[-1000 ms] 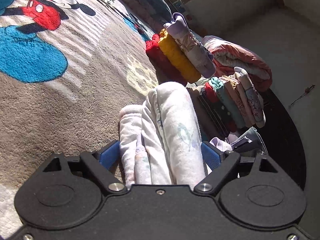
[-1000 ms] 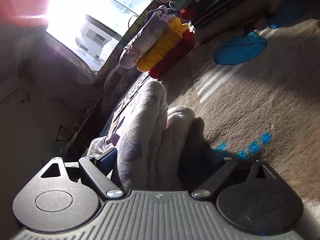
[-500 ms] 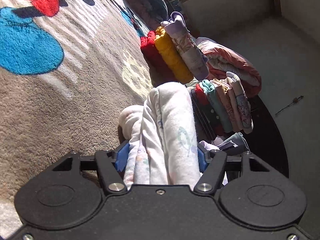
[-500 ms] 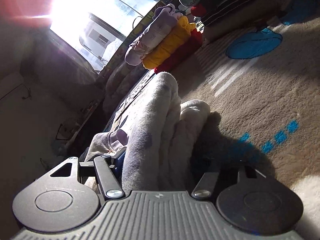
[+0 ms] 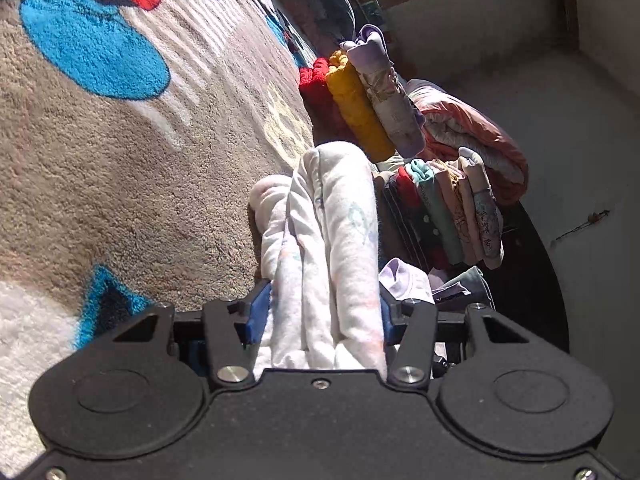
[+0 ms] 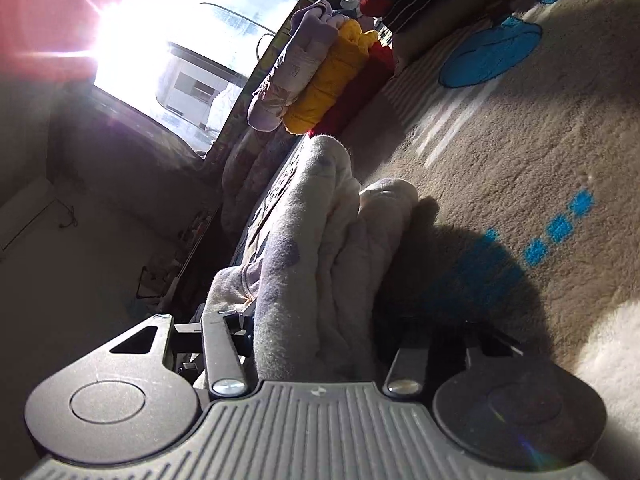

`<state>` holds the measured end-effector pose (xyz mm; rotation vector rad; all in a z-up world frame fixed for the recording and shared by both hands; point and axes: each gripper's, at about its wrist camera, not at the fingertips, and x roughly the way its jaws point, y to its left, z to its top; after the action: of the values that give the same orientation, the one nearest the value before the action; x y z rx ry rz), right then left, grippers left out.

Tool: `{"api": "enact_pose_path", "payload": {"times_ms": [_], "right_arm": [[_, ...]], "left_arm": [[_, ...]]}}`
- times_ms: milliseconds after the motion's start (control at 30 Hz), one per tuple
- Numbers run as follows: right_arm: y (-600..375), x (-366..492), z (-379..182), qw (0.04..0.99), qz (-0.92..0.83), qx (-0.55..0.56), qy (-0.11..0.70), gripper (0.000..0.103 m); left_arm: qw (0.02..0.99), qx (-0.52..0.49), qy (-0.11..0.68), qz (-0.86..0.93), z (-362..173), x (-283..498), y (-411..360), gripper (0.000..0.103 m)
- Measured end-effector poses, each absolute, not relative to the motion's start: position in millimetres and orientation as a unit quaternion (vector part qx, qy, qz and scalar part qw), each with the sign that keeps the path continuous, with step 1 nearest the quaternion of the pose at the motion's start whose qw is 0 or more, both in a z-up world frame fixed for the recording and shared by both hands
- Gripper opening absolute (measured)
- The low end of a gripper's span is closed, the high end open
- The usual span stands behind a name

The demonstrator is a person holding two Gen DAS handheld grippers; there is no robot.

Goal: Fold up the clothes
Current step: 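Carry the garment bundle with both grippers toward the stack of folded clothes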

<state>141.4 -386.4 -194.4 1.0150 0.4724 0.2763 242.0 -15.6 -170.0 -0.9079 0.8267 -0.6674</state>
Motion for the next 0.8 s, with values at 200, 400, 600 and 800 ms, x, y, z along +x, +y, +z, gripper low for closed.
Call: {"api": "enact_pose_path", "payload": {"times_ms": [200,400,600,800], "right_arm": [[-386,144,-174,0.823,0.152,0.507,0.206,0.049],[-391,179,-136,0.824,0.182,0.507,0.179,0.049],[-408,245,-85,0.843,0.201,0.480,0.135,0.049],[-436,332,-18,0.869,0.207,0.443,0.076,0.049]], "left_arm": [[0.720,-0.490,0.379,-0.312,-161,244,1,0.047],[0.721,-0.496,0.351,-0.332,-118,281,2,0.047],[0.729,-0.485,0.312,-0.368,-66,353,-9,0.047],[0.728,-0.480,0.269,-0.410,-15,445,-36,0.047]]}}
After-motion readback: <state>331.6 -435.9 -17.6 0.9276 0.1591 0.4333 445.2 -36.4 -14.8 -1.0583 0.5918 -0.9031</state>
